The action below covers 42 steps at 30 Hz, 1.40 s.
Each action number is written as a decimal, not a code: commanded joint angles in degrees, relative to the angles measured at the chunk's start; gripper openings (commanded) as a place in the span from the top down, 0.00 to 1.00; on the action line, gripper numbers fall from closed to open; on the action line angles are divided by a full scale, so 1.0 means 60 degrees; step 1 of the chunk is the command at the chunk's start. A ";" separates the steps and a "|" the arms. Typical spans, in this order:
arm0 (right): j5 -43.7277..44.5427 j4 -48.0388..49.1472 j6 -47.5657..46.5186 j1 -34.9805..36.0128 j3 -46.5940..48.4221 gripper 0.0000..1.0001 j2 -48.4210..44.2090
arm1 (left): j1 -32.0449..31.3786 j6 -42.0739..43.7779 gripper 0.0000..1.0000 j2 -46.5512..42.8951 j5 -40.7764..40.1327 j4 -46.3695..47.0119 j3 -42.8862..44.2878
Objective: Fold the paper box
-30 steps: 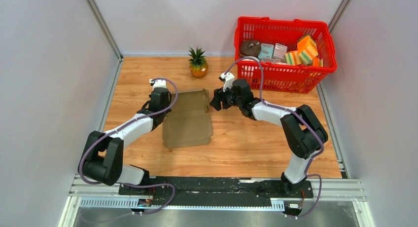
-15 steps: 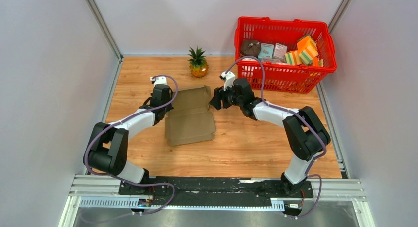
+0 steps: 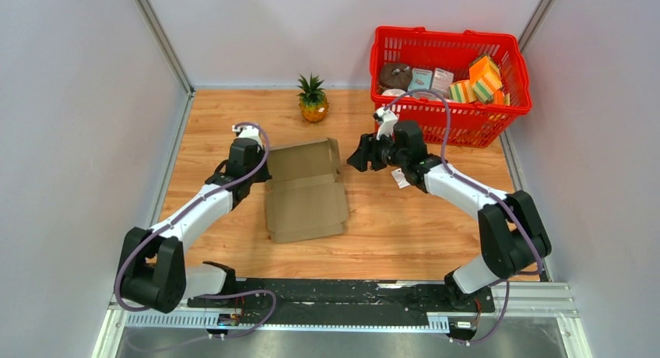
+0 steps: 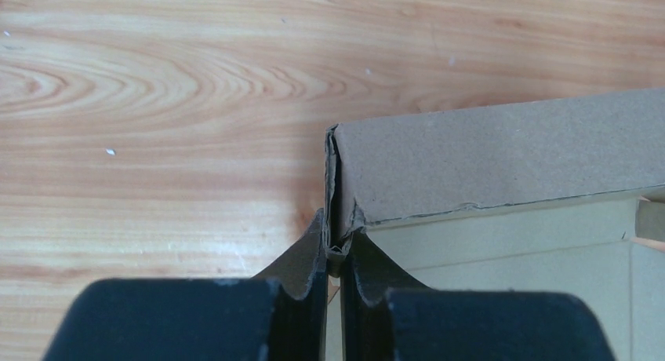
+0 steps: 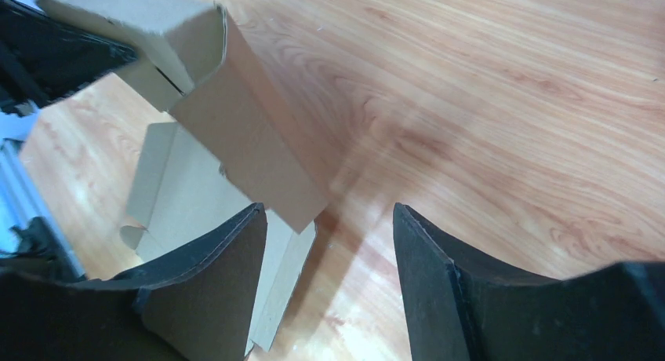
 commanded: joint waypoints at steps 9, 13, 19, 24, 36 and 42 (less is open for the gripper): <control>-0.3223 0.0465 0.0582 -0.0213 -0.1143 0.36 -0.1541 | 0.0038 0.0039 1.00 -0.2331 0.2299 -0.1965 -0.0331; -0.3414 0.1067 0.0569 -0.0183 -0.1613 0.35 -0.2010 | 0.0024 0.0083 1.00 -0.2624 0.2460 -0.2039 -0.0389; -0.3591 0.1125 0.0363 0.0314 -0.1364 0.36 -0.1923 | 0.0038 0.0083 1.00 -0.2771 0.2607 -0.1936 -0.0536; -0.2992 0.1273 0.0320 0.0622 -0.1247 0.37 -0.1923 | 0.0038 0.0083 1.00 -0.2888 0.2665 -0.1907 -0.0536; 0.2601 0.1080 -0.1100 0.2979 -0.1318 0.47 -0.2040 | -0.0137 0.0214 1.00 -0.3458 0.1950 -0.0869 -0.1282; 0.4845 0.2252 -0.1394 0.3376 -0.1291 0.54 -0.1031 | -0.0664 0.0755 1.00 -0.3709 0.0513 0.0552 -0.1912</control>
